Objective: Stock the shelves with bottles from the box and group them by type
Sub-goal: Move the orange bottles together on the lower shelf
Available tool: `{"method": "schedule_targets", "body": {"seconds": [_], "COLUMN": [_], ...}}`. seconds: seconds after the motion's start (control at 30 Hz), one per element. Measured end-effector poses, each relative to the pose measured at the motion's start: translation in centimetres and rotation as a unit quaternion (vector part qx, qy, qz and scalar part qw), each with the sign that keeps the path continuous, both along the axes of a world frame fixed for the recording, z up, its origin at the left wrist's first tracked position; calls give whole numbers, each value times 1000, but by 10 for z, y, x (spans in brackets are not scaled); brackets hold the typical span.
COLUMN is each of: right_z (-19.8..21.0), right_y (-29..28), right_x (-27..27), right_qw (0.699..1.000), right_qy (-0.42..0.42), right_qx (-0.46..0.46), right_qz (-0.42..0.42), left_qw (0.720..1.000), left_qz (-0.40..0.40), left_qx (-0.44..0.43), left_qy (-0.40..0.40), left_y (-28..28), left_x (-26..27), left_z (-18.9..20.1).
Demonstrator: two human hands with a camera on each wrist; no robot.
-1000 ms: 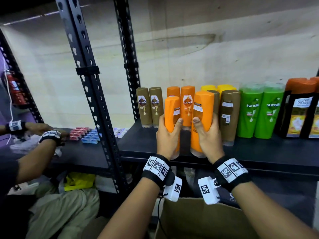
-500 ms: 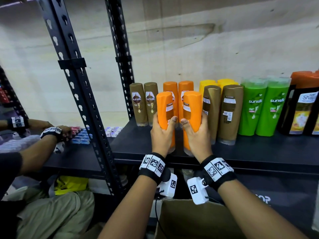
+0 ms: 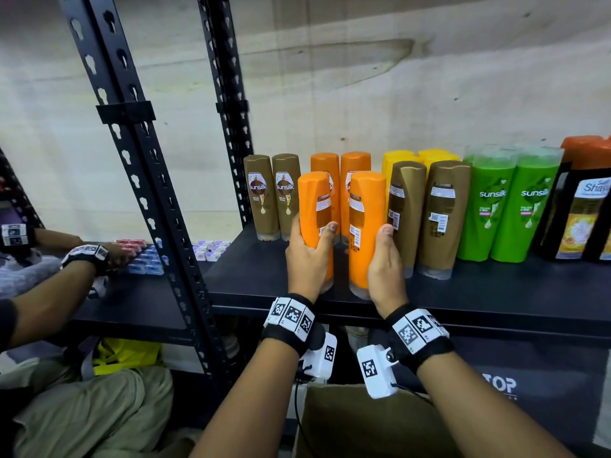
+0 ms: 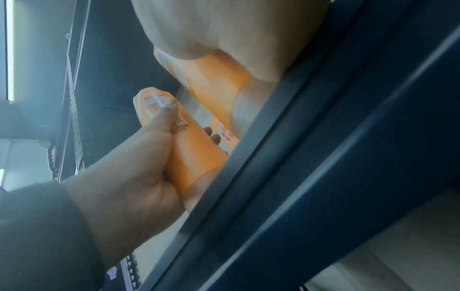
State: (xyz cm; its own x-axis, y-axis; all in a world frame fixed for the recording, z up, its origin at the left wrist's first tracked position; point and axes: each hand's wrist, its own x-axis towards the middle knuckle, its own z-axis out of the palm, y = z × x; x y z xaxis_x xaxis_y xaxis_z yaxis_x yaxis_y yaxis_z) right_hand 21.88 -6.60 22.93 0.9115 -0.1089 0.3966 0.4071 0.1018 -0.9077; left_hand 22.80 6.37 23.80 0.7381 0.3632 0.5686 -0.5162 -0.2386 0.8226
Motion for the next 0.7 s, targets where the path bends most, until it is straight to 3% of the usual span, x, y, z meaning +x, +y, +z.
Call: {"method": "schedule_targets", "body": {"seconds": [0.2, 0.47, 0.7], "right_z": [-4, -8, -8], "right_y": [0, 1, 1], "right_x": [-2, -3, -4], "right_qw": [1000, 988, 987], "right_qy": [-15, -67, -57], "right_qx": [-22, -127, -133], "right_qz": [2, -56, -75], "left_qw": [1000, 999, 991], "left_qz": [-3, -35, -92], "left_qx": [-4, -15, -56], "left_qy": [-1, 9, 83], "left_y": [-1, 1, 6], "left_x": [-3, -6, -13], "left_z": [1, -1, 1]}}
